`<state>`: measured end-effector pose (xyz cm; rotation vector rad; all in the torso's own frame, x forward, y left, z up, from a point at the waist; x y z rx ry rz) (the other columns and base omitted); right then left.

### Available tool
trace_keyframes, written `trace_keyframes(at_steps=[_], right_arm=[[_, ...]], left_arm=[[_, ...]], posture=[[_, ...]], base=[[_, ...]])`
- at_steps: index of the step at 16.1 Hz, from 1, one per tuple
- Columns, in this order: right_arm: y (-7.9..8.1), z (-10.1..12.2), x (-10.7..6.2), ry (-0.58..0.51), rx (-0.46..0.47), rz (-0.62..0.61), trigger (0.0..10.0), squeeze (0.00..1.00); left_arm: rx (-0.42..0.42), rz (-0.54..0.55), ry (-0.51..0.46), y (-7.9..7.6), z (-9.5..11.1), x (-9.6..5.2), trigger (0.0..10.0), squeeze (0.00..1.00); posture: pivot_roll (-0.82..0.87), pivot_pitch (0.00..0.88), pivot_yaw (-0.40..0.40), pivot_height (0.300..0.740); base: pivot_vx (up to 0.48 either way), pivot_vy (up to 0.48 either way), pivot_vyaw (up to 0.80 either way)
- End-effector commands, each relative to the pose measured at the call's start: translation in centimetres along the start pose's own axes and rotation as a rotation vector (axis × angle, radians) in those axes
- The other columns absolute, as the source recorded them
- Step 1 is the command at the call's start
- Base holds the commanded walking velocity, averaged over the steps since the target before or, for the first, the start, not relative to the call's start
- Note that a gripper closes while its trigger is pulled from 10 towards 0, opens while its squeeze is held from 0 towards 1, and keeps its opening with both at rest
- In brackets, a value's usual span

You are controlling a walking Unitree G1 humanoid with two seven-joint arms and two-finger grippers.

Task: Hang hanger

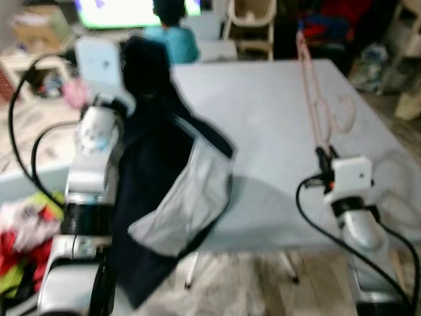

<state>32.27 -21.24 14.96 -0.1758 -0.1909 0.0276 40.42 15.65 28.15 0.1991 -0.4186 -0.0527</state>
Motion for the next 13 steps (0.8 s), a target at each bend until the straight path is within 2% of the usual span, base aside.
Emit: trace_keyframes(at_steps=[1,2,3,4,5,6,7,8,9,10,11,12,13], right_arm=[[-0.5,-0.2,-0.1,0.01,-0.011,-0.012,0.0,0.0],[-0.4,-0.3,-0.2,0.014,-0.01,-0.009,0.0,0.0],[-0.3,-0.5,-0.2,0.02,-0.008,-0.005,0.0,0.0],[-0.2,-0.6,-0.1,0.022,-0.01,0.0,0.0,0.0],[-0.3,-0.6,-0.1,0.024,-0.013,-0.001,0.0,0.0],[-0.6,-0.7,-0.2,0.03,-0.026,-0.006,0.0,0.0],[-1.0,-0.7,-0.3,0.033,-0.032,-0.016,0.0,0.0],[-1.5,-0.7,-0.6,0.037,-0.043,-0.034,0.0,0.0],[-1.9,-0.8,-0.8,0.04,-0.046,-0.048,0.0,0.0],[-2.2,-0.9,-1.0,0.046,-0.049,-0.058,0.0,0.0],[-2.1,-1.2,-1.3,0.058,-0.047,-0.053,0.0,0.0],[-2.0,-1.3,-1.3,0.065,-0.048,-0.047,0.0,0.0],[-1.8,-1.4,-1.3,0.071,-0.051,-0.037,0.0,0.0]], left_arm=[[-0.013,-0.031,-0.063,-1.2,1.8,1.1,0.0,0.0],[-0.021,-0.055,-0.075,-1.8,2.1,1.8,0.0,0.0],[-0.029,-0.106,-0.108,-2.9,3.0,3.0,3.5,0.0],[-0.039,-0.171,-0.123,-4.3,3.9,4.5,4.5,0.0],[-0.059,-0.248,-0.162,-6.2,5.4,5.5,9.9,0.0],[-0.093,-0.373,-0.206,-9.1,7.1,6.1,10.0,0.0],[-0.093,-0.415,-0.233,-10.7,8.2,6.2,10.0,0.0],[-0.128,-0.475,-0.262,-12.7,9.2,5.8,10.0,0.0],[-0.155,-0.512,-0.278,-14.2,9.5,5.3,10.0,0.0],[-0.193,-0.559,-0.276,-15.9,9.0,4.4,10.0,0.0],[-0.201,-0.587,-0.247,-17.2,6.9,3.0,10.0,0.0],[-0.199,-0.585,-0.204,-17.5,5.1,2.3,10.0,0.0],[-0.066,-0.489,-0.071,-16.0,0.2,1.4,10.0,0.0]], posture=[[-0.07,0.058,0.029,0.74],[-0.06,0.059,0.026,0.74],[-0.07,0.06,0.023,0.74],[-0.07,0.06,0.023,0.74],[-0.08,0.06,0.024,0.74],[-0.1,0.061,0.032,0.74],[-0.1,0.061,0.032,0.74],[-0.1,0.06,0.038,0.74],[-0.12,0.063,0.044,0.74],[-0.12,0.065,0.045,0.74],[-0.12,0.069,0.044,0.74],[-0.12,0.072,0.041,0.74],[-0.12,0.074,0.04,0.74]], base=[[0.319,0.0,0.0],[0.0,0.0,0.0],[0.0,0.0,0.0],[0.0,0.0,0.0],[0.0,0.0,0.0],[0.0,0.0,0.0],[0.0,0.0,0.0],[0.0,0.0,0.0],[0.0,0.0,0.0],[0.0,0.0,0.0],[0.0,0.0,0.0],[0.0,0.0,0.0],[0.0,0.0,0.0]])
Point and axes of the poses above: a point about 5 cm out from each wrist's last joint towards the gripper, its own x axis pointing out of the wrist towards the gripper, its own z axis along the axis of the wrist's last joint, y = z × x, the point moved 5 cm from there along x, pointing out of the wrist towards the gripper, and after that the axes turned 7 degrees about x, right-handed, at the moved point
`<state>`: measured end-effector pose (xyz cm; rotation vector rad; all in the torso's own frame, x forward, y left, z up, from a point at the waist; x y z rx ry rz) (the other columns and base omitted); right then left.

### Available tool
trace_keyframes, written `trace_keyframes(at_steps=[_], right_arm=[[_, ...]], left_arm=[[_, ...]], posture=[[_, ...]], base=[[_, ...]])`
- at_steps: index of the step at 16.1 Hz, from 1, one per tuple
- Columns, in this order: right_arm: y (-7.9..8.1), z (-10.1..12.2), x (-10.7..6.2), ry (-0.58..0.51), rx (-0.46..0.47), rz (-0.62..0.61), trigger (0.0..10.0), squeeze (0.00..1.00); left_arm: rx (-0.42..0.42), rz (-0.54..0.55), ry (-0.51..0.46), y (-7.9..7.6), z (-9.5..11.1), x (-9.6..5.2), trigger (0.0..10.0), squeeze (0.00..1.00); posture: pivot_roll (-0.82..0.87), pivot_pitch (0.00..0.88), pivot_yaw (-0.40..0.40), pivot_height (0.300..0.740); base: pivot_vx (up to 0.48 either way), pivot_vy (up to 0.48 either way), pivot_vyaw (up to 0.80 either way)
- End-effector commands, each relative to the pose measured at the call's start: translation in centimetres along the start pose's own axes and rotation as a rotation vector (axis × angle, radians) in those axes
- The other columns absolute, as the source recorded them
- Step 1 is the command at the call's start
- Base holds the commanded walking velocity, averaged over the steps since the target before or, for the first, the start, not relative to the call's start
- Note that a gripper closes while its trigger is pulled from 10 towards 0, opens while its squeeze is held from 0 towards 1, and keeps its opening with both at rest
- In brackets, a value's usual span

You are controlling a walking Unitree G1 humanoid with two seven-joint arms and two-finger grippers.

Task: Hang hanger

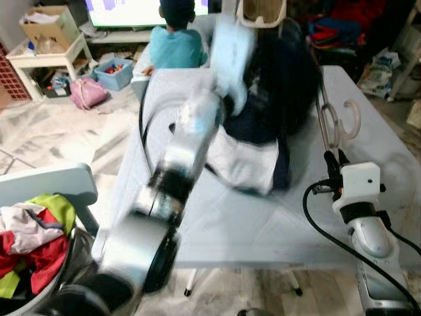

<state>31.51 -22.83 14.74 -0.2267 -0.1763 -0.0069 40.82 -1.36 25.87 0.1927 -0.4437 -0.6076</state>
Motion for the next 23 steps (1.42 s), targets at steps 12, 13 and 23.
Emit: trace_keyframes(at_steps=[12,13,23], right_arm=[[0.6,-2.0,0.4,0.094,0.024,0.025,0.0,0.0],[0.6,-2.0,0.5,0.094,0.025,0.026,0.0,0.0],[0.7,-2.3,0.8,0.097,0.028,0.029,0.0,0.0]], left_arm=[[0.747,-0.125,0.195,6.9,-5.2,-8.1,10.0,1.0],[0.815,-0.168,0.156,6.6,-4.8,-8.3,10.0,1.0],[0.022,0.503,0.042,14.4,-0.1,-7.0,10.0,1.0]], posture=[[-0.07,0.072,0.02,0.74],[-0.07,0.069,0.02,0.74],[-0.06,0.063,0.018,0.74]], base=[[0.0,0.0,0.0],[0.0,0.0,0.0],[0.0,0.0,0.0]])
Point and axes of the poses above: a point about 5 cm out from each wrist's last joint towards the gripper, its own x axis pointing out of the wrist towards the gripper, its own z axis along the axis of the wrist's last joint, y = z × x, the point moved 5 cm from there along x, pointing out of the wrist towards the gripper, and after that the axes turned 7 degrees about x, right-handed, at the moved point
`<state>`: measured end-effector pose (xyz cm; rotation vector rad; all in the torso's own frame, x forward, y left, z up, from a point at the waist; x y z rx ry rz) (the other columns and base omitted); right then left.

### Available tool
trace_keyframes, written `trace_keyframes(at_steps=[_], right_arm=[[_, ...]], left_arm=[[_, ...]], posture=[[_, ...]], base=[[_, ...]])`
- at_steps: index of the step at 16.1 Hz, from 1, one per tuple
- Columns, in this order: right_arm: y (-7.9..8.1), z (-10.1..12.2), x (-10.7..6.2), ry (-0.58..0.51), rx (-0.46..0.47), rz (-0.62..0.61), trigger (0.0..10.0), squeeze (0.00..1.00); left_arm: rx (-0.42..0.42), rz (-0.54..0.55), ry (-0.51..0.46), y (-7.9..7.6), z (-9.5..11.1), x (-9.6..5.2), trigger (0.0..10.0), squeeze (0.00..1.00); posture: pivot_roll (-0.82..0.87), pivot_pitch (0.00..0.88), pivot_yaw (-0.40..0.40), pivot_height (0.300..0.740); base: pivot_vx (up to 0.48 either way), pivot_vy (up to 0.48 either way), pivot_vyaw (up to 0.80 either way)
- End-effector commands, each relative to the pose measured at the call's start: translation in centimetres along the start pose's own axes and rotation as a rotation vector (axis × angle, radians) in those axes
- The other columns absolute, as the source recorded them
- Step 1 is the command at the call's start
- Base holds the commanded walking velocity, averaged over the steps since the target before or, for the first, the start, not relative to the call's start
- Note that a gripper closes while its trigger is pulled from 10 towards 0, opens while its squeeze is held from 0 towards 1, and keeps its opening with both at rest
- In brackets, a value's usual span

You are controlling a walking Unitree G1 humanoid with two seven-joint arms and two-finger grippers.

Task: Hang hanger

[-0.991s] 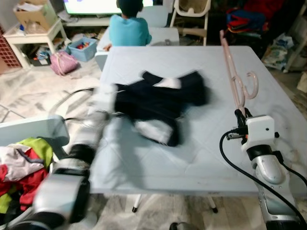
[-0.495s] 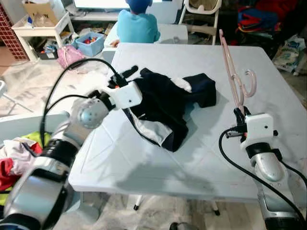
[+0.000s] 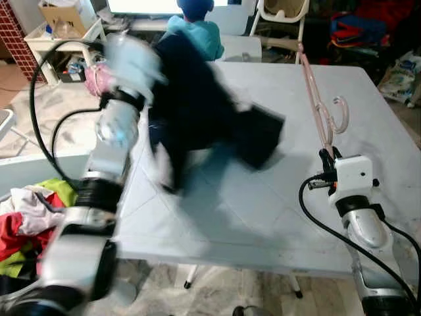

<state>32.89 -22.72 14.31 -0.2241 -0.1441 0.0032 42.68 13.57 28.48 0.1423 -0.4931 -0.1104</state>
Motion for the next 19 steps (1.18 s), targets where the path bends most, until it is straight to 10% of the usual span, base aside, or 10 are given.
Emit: trace_keyframes(at_steps=[1,3,7,8,10,12,14,15,19], right_arm=[[0.6,-1.7,-0.4,0.067,0.026,0.018,0.0,0.0],[0.6,-1.7,-0.3,0.066,0.023,0.019,0.0,0.0],[0.6,-1.7,-0.3,0.068,0.023,0.019,0.0,0.0],[0.6,-1.7,-0.4,0.069,0.023,0.02,0.0,0.0],[0.6,-1.7,-0.4,0.071,0.024,0.019,0.0,0.0],[0.5,-1.9,-0.4,0.075,0.022,0.016,0.0,0.0],[0.7,-1.8,-0.1,0.073,0.025,0.019,0.0,0.0],[0.8,-1.8,-0.1,0.072,0.025,0.021,0.0,0.0],[0.4,-1.6,-0.1,0.065,0.018,0.011,0.0,0.0]], left_arm=[[-0.143,-0.022,0.152,-0.8,-3.2,-1.0,10.0,1.0],[-0.056,-0.123,0.381,-3.9,-8.2,-4.0,10.0,1.0],[-0.207,-0.277,0.629,-8.9,-12.0,-8.5,10.0,0.94],[-0.076,-0.379,0.617,-10.3,-11.9,-9.3,10.0,0.79],[-0.044,-0.517,0.525,-12.4,-10.2,-9.6,10.0,0.84],[-0.287,-0.608,0.454,-15.2,-7.0,-9.9,10.0,0.84],[-0.167,-0.73,0.379,-17.2,-7.0,-11.0,10.0,0.77],[-0.166,-0.718,0.37,-17.5,-6.9,-10.8,10.0,0.0],[-0.053,-0.59,0.209,-15.7,-4.4,-8.8,10.0,0.0]], posture=[[-0.06,0.063,0.015,0.74],[-0.06,0.065,0.015,0.74],[-0.06,0.066,0.018,0.74],[-0.06,0.065,0.019,0.74],[-0.07,0.065,0.021,0.74],[-0.06,0.063,0.021,0.74],[-0.06,0.061,0.017,0.74],[-0.06,0.061,0.017,0.74],[-0.07,0.06,0.021,0.74]], base=[[0.0,0.0,0.0],[0.0,0.0,0.0],[0.0,0.0,0.0],[0.0,0.0,0.0],[0.0,0.0,0.0],[0.0,0.0,0.0],[0.0,0.0,0.0],[0.0,0.0,0.0],[0.0,0.0,0.0]])
Point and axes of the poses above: a point about 5 cm out from each wrist's last joint towards the gripper, its own x axis pointing out of the wrist towards the gripper, its own z axis along the axis of the wrist's last joint, y = z × x, the point moved 5 cm from there along x, pointing out of the wrist towards the gripper, and after that the axes turned 7 degrees about x, right-handed, at the moved point
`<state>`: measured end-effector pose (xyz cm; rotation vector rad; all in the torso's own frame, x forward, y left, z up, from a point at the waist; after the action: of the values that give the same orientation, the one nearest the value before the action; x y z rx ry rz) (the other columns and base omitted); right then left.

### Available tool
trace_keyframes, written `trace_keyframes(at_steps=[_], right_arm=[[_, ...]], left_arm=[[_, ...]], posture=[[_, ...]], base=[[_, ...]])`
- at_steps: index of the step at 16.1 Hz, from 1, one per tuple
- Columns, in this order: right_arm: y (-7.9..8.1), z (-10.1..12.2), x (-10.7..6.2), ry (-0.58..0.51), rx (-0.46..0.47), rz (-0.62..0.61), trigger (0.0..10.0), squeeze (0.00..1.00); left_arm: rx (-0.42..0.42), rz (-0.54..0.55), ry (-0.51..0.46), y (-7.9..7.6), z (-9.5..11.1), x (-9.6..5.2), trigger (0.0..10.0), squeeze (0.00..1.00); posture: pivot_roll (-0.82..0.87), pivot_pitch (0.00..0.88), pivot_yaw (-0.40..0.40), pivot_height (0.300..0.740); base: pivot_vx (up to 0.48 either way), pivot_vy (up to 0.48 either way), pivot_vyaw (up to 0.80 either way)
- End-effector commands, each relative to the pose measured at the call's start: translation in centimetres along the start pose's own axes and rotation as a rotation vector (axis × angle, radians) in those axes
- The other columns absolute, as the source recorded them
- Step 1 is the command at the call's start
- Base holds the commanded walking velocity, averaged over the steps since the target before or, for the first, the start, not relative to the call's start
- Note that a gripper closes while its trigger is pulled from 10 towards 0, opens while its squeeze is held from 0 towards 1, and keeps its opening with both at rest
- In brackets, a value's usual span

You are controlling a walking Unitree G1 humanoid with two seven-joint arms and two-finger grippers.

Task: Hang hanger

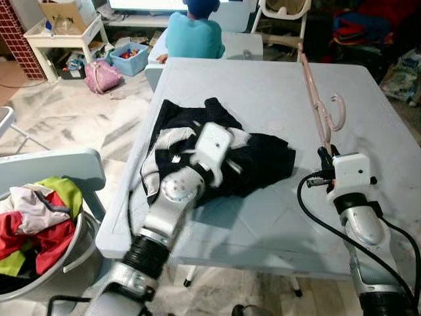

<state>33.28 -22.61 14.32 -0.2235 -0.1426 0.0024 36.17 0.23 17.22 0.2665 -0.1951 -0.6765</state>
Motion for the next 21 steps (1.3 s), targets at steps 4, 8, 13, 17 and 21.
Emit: trace_keyframes(at_steps=[4,8,13,17,21], right_arm=[[0.1,-2.2,-1.2,0.1,0.016,0.028,0.0,0.0],[0.5,-3.2,-2.2,0.154,-0.007,0.093,0.0,0.0],[1.0,-2.3,-1.6,0.113,-0.001,0.078,0.0,0.0],[0.8,-2.5,-1.6,0.116,-0.015,0.071,0.0,0.0],[1.1,-2.5,-1.0,0.12,-0.01,0.084,0.0,0.0]], left_arm=[[0.186,-0.072,0.387,1.2,-6.3,-5.6,10.0,0.0],[-0.104,-0.093,0.385,-0.1,-4.5,-7.3,10.0,0.0],[0.359,0.124,-0.001,3.2,3.5,-6.6,10.0,0.0],[0.391,0.191,0.042,2.8,2.4,-9.2,10.0,0.0],[0.117,-0.105,0.509,-0.6,-5.9,-12.8,10.0,0.0]], posture=[[-0.05,0.07,0.025,0.74],[-0.05,0.074,0.016,0.74],[-0.04,0.072,0.016,0.74],[-0.04,0.074,0.016,0.74],[-0.02,0.07,0.008,0.74]], base=[[0.0,0.0,0.0],[0.0,0.0,0.0],[0.0,0.0,0.0],[0.0,0.0,0.0],[0.0,0.0,0.0]])
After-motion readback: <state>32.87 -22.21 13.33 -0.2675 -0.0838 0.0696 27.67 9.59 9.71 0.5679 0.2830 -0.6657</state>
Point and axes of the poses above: a point about 5 cm out from each wrist's last joint towards the gripper, its own x axis pointing out of the wrist towards the gripper, its own z axis along the axis of the wrist's last joint, y = z × x, the point moved 5 cm from there along x, pointing out of the wrist towards the gripper, and after that the axes turned 7 degrees about x, right-handed, at the moved point
